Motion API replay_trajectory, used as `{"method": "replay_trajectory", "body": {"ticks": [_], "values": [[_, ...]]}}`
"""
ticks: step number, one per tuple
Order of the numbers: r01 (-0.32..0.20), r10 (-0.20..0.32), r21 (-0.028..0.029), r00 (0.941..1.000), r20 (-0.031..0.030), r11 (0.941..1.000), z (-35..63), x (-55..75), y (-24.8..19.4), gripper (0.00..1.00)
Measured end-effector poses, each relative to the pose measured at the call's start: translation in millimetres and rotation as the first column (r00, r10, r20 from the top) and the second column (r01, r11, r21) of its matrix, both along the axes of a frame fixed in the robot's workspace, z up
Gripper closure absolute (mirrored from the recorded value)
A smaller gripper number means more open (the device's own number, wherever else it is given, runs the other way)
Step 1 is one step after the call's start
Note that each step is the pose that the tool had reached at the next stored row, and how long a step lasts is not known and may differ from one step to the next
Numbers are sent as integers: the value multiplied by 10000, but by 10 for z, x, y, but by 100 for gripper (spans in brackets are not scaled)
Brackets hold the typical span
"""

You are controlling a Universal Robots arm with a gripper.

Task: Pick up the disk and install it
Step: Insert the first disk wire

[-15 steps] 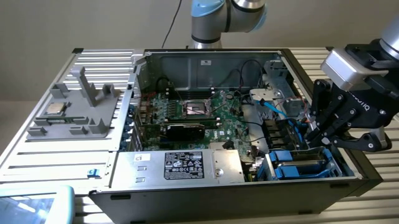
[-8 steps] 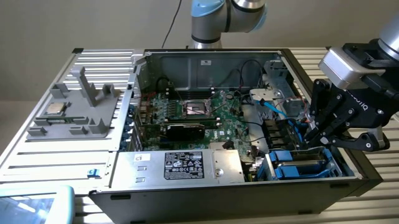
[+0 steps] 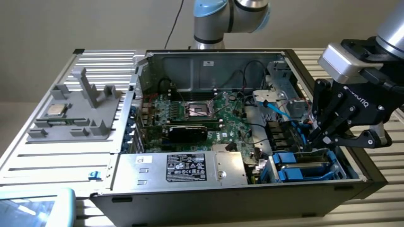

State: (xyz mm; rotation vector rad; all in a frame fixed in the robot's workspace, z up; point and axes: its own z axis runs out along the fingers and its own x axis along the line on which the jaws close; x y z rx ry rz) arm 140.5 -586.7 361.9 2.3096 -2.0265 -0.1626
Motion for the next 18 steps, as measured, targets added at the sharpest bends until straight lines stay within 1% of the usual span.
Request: {"method": "replay_trajectory", "body": {"ticks": [2,6,11,16,18], "values": [[110,-110,-4,9999,0,9999,-1,0,1,85],[516,-516,-5,9987,-2,9987,-14,-1,1,85],[580,-580,-3,9983,-4,9983,-20,-1,3,85],[648,-648,-4,9979,-4,9979,-30,-2,42,85],[781,-781,-3,9969,-4,9969,-44,-1,44,85]]}}
